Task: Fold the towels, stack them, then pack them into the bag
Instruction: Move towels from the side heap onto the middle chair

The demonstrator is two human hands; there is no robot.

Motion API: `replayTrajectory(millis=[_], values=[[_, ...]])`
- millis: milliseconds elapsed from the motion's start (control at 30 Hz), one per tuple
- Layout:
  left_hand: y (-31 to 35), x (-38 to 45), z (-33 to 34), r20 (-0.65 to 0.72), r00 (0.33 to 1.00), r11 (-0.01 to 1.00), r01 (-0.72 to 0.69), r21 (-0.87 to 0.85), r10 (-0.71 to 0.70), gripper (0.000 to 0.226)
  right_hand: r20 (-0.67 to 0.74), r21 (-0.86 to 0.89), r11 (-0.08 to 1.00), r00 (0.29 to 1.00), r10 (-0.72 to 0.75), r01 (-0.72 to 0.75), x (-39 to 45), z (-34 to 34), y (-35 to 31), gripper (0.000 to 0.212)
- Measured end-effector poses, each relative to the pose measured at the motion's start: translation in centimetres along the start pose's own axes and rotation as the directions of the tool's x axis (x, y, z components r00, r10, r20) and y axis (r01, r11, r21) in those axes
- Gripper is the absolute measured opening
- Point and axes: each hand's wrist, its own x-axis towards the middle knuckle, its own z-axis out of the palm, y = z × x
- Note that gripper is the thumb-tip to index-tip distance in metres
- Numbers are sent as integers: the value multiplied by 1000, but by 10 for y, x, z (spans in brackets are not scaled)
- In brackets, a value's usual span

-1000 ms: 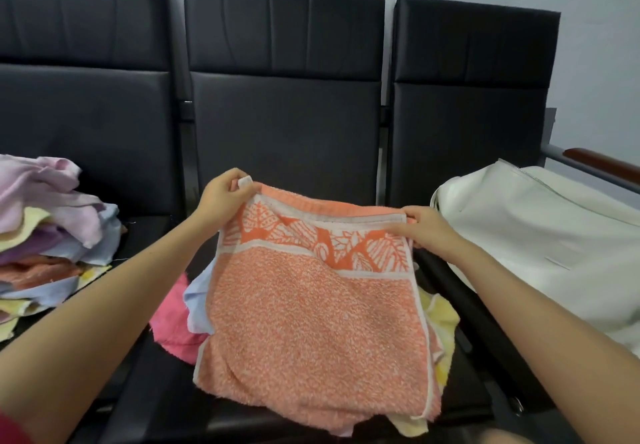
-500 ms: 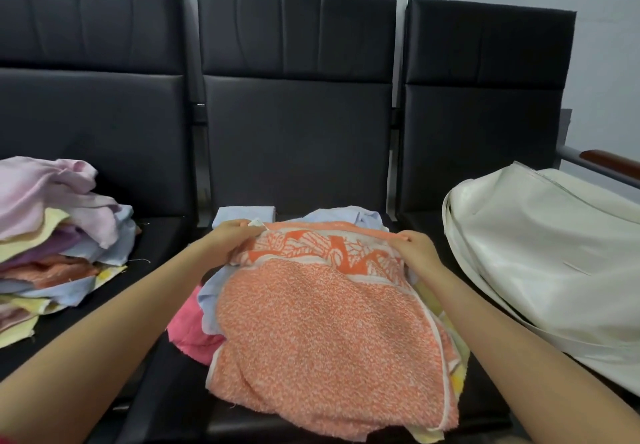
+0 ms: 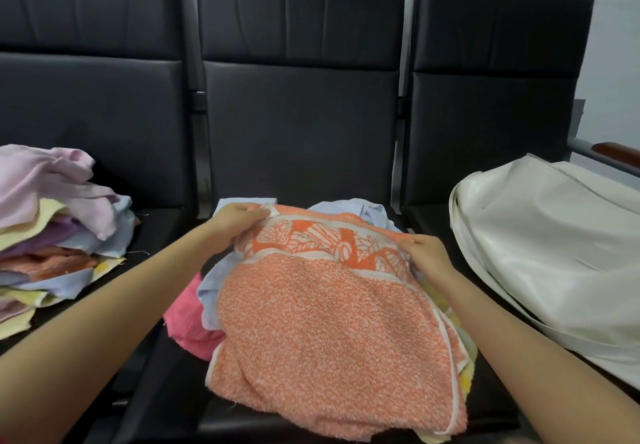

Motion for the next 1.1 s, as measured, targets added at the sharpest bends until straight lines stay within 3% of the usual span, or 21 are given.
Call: replayTrajectory(millis=[133, 333, 433, 567, 667, 833, 967, 1100], values=[[0, 2, 13, -76, 996, 976, -56, -210, 41, 24, -66, 104, 994, 997, -28, 35, -1, -1, -2, 36], [6, 14, 27, -199, 976, 994, -102, -37, 92, 19, -86, 188, 980, 993, 78, -61, 10, 2, 11, 38], [5, 21, 31, -207, 977, 999, -50, 15, 51, 36, -37, 149, 981, 991, 132, -125, 16, 3, 19, 47], [18, 20, 24, -247, 965, 996, -83, 16, 85, 24, -36, 163, 977, 989, 144, -137, 12, -5, 4, 32], [43, 10, 14, -320, 930, 981, -196, -9, 183, 22, -74, 232, 972, 996, 45, -26, -8, -22, -37, 23], [108, -31, -9, -400, 843, 895, -433, -105, 361, 35, -233, 399, 881, 958, -169, 253, -26, -65, -135, 31], [165, -76, -27, -470, 782, 814, -546, -198, 410, 21, -226, 453, 808, 925, -305, 377, -59, -89, -216, 8], [204, -119, -49, -508, 770, 748, -584, -316, 386, 10, -212, 461, 761, 889, -406, 457, -95, -107, -268, 18]])
